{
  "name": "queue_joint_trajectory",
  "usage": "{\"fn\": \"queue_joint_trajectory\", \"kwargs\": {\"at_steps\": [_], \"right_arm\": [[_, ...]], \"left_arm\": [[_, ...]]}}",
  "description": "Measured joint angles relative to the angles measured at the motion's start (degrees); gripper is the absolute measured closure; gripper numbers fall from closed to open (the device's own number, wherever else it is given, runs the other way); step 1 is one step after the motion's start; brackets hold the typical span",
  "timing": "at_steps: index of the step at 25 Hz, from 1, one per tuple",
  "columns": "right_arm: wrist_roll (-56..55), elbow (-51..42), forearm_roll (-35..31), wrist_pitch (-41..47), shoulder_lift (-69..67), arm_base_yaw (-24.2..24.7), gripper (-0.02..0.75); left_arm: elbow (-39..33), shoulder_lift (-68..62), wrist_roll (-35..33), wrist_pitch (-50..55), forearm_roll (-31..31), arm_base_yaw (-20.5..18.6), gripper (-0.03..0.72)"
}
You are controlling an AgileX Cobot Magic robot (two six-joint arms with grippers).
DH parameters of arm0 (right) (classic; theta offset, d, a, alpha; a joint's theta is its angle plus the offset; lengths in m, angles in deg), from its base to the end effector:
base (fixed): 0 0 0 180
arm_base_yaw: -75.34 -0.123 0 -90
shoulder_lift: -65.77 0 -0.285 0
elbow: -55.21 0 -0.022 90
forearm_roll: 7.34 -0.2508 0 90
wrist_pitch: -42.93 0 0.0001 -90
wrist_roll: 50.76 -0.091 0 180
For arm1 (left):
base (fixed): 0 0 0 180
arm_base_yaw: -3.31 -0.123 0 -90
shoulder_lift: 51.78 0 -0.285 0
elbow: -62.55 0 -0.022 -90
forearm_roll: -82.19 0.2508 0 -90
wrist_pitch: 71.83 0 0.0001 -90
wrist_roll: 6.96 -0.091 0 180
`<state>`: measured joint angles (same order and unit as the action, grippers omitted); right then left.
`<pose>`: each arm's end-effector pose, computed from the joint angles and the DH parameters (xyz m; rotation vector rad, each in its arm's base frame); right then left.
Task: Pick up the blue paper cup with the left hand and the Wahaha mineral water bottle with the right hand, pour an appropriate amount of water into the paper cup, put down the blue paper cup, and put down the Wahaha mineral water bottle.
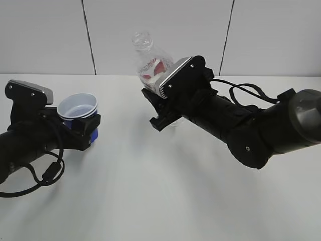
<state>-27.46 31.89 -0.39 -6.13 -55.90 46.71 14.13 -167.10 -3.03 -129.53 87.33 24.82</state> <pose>0.3485 0.1997 0.1630 -0.8544 1.4445 0.0868 0.2769 -0.1165 0.1207 0.3815 1.8265 -0.3451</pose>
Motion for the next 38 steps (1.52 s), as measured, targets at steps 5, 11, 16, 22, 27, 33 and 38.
{"fn": "queue_joint_trajectory", "kwargs": {"at_steps": [5, 11, 16, 22, 27, 33, 38], "right_arm": [[-0.8, 0.0, 0.11, 0.0, 0.0, -0.09, 0.244], [-1.62, 0.0, 0.11, 0.0, 0.0, -0.09, 0.244], [-1.71, 0.0, 0.01, 0.0, 0.0, -0.09, 0.244], [-1.71, 0.0, -0.63, 0.0, 0.0, -0.09, 0.244], [-1.71, 0.0, -1.25, 0.0, 0.0, -0.09, 0.244], [-1.92, 0.0, -1.33, 0.0, 0.0, -0.09, 0.244], [-1.92, 0.0, -1.61, 0.0, 0.0, -0.09, 0.244]], "left_arm": [[1.98, -4.1, -0.12, -2.43, -0.59, -2.46, 0.139], [7.67, -10.01, -0.12, -2.73, -0.69, -3.07, 0.139], [12.19, -14.21, -0.12, -2.12, -0.69, -3.07, 0.139], [16.11, -17.42, -0.12, 0.22, -0.49, -3.07, 0.139], [16.78, -18.63, -0.12, -1.1, -0.22, -3.07, 0.139], [17.01, -20.75, -0.12, -4.15, 0.0, -3.07, 0.074], [17.01, -21.14, -0.12, -2.99, 0.0, -3.07, 0.033]]}}
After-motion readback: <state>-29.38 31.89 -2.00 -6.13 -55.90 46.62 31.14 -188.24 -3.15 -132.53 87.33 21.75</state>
